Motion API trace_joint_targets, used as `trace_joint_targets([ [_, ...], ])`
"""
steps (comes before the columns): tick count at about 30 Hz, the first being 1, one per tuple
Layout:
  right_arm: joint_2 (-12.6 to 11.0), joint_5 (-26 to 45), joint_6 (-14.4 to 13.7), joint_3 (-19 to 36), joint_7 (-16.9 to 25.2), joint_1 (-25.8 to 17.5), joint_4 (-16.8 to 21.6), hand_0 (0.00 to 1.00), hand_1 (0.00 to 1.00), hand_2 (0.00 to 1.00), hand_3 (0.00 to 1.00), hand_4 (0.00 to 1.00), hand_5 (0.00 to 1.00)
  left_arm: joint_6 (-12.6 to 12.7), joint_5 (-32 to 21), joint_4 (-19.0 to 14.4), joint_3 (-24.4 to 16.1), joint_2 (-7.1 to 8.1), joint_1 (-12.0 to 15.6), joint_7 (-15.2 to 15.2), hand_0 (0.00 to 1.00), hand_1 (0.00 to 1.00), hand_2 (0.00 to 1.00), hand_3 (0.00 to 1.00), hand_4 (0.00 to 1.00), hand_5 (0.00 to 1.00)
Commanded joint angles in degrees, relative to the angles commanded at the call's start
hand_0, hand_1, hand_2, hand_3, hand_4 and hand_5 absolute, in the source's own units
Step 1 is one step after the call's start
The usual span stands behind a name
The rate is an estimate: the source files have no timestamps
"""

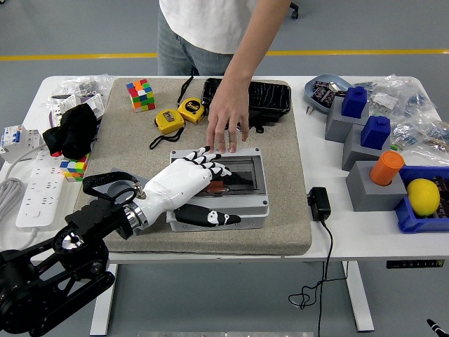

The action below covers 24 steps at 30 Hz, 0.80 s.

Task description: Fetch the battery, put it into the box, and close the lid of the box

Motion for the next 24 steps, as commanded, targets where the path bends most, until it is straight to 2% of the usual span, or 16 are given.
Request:
trace_joint_targets([
  [7, 0.01, -0.08, 0.01, 0.14, -0.04, 0.17, -0.02, 0.803, 0.773, 0.748, 0.764, 0.998, 0.998, 0.47, -0.39, -2.13, -2.07, -0.18, -0.05, -0.54, 0.998, 0.944, 0.835, 0.77, 0.998, 0.998],
  [9, 0.06, -0.15, 0.02, 0.27, -0.05, 0.2, -0.04, 0.803, 0.773, 0.748, 0.764, 0.998, 0.998, 0.78, -2.23, -3.01, -4.19, -0.69, 0.62, -1.11, 0.998, 0.944, 0.835, 0.77, 0.998, 0.998],
  [13, 0.26, -0.1, 0.02, 0.1, -0.09, 0.12, -0.13, 0.803, 0.773, 0.748, 0.765, 0.998, 0.998, 1.25, -9.26, -4.31, -10.91, -2.84, 2.9, -3.12, 0.998, 0.921, 0.833, 0.773, 0.998, 0.998],
  [17, 0.6, -0.45, 0.18, 0.0, -0.29, 0.22, -0.1, 0.803, 0.773, 0.748, 0.765, 0.998, 0.998, 1.21, -18.93, -5.12, -19.76, -5.99, 6.07, -5.4, 0.998, 0.921, 0.833, 0.773, 0.998, 0.998],
  [18, 0.63, -0.57, 0.24, -0.07, -0.35, 0.3, -0.05, 0.802, 0.773, 0.748, 0.765, 0.998, 0.998, 0.99, -21.54, -5.26, -22.18, -6.66, 6.73, -5.64, 0.883, 0.889, 0.831, 0.777, 0.998, 0.998],
  [24, 0.58, -1.12, 0.81, -0.63, -0.68, 0.61, 0.12, 0.805, 0.773, 0.749, 0.766, 0.998, 0.998, -1.68, -36.06, -4.69, -33.81, -9.0, 10.12, -6.22, 0.872, 0.886, 0.833, 0.792, 0.998, 0.998],
])
